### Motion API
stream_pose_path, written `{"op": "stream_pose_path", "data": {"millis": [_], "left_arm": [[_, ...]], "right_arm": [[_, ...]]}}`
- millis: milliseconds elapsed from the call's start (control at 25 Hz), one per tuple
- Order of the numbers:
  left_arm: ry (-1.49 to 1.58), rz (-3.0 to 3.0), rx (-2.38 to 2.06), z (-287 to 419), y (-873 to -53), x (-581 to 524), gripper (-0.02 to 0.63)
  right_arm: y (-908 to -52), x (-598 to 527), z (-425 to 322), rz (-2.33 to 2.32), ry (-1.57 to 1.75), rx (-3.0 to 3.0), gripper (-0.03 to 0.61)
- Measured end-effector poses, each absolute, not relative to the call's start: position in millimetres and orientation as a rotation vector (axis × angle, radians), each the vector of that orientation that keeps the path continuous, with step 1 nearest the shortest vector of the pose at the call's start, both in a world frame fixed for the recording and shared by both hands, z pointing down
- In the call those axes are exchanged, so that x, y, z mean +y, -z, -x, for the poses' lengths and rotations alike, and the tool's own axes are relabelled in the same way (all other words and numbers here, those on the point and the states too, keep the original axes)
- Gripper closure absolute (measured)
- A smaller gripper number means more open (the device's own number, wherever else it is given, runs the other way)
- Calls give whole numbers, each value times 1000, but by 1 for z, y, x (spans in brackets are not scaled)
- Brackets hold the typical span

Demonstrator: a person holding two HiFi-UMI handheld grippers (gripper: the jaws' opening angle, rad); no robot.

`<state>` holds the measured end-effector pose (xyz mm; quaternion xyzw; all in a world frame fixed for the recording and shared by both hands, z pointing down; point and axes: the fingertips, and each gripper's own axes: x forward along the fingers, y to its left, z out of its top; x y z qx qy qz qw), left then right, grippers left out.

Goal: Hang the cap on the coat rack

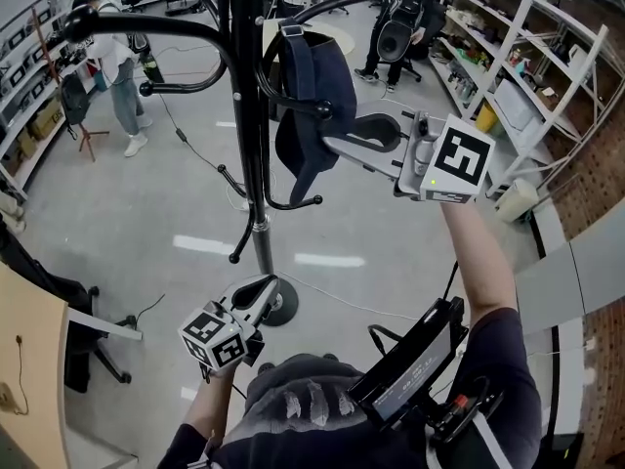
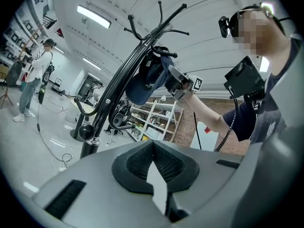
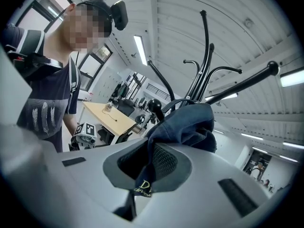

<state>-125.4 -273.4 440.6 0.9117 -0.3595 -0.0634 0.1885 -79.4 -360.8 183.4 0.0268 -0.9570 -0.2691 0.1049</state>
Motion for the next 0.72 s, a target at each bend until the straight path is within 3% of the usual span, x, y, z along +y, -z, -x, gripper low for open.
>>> {"op": "stream_pose_path", "data": {"millis": [720], "left_arm": [[170,-2552,-1024,128,-447,-273,607]], "right_arm": [[-205,-365,75,-100,759,-2800,564]]}}
